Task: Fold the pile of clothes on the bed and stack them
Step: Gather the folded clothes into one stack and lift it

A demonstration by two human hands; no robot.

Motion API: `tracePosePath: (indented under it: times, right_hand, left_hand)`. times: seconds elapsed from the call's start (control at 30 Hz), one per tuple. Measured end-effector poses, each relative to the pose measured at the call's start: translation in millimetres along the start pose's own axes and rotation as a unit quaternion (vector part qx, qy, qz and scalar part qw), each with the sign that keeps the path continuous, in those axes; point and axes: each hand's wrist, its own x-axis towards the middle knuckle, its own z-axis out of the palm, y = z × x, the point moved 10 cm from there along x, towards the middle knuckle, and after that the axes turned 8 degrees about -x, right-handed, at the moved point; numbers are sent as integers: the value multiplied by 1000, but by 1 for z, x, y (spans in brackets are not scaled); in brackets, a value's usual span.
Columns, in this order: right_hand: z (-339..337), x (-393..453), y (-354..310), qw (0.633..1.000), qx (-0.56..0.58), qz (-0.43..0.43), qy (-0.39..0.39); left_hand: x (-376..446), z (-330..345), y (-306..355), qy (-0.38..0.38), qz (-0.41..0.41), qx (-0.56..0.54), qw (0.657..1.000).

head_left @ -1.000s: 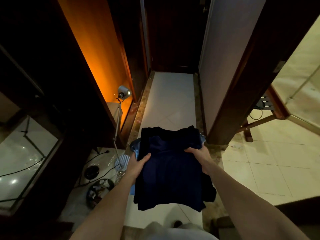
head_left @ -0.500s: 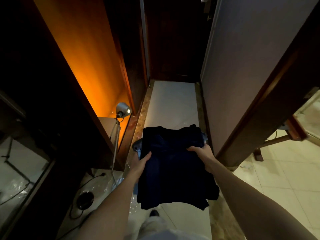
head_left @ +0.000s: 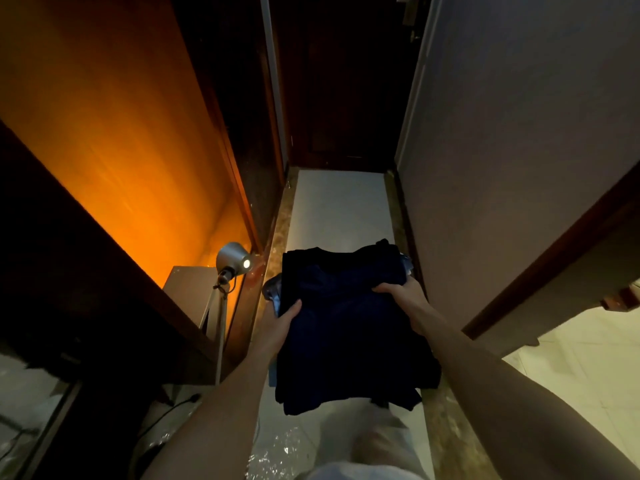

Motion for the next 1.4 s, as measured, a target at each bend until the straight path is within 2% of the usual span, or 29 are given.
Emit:
tracePosePath:
  times: [0.2, 0.3, 0.47, 0.7, 0.83, 1.07, 1.4]
  right_hand:
    - [-2, 105, -54, 999, -10, -6, -31]
    - [-2, 155, -92, 999, -11, -18, -50]
    - [-1, 232, -151, 995, -32, -36, -87]
    - [33, 311, -203, 989, -64, -38, -130]
    - [75, 352, -218, 982, -95, -31, -160]
    - [179, 422, -270, 964, -143, -58, -219]
    - [344, 496, -334, 912, -250, -66, -318]
  left_hand:
    - [92, 24, 21, 15, -16, -24, 999]
    - [139, 37, 46, 43, 23, -15, 999]
    - [198, 62, 85, 91, 38, -59, 993]
    - [256, 44, 93, 175, 5, -96, 980]
    - [286, 10, 78, 233, -39, -108, 966]
    - [347, -42, 109, 287, 2, -155, 945]
    - [407, -140, 129, 389, 10, -236, 890]
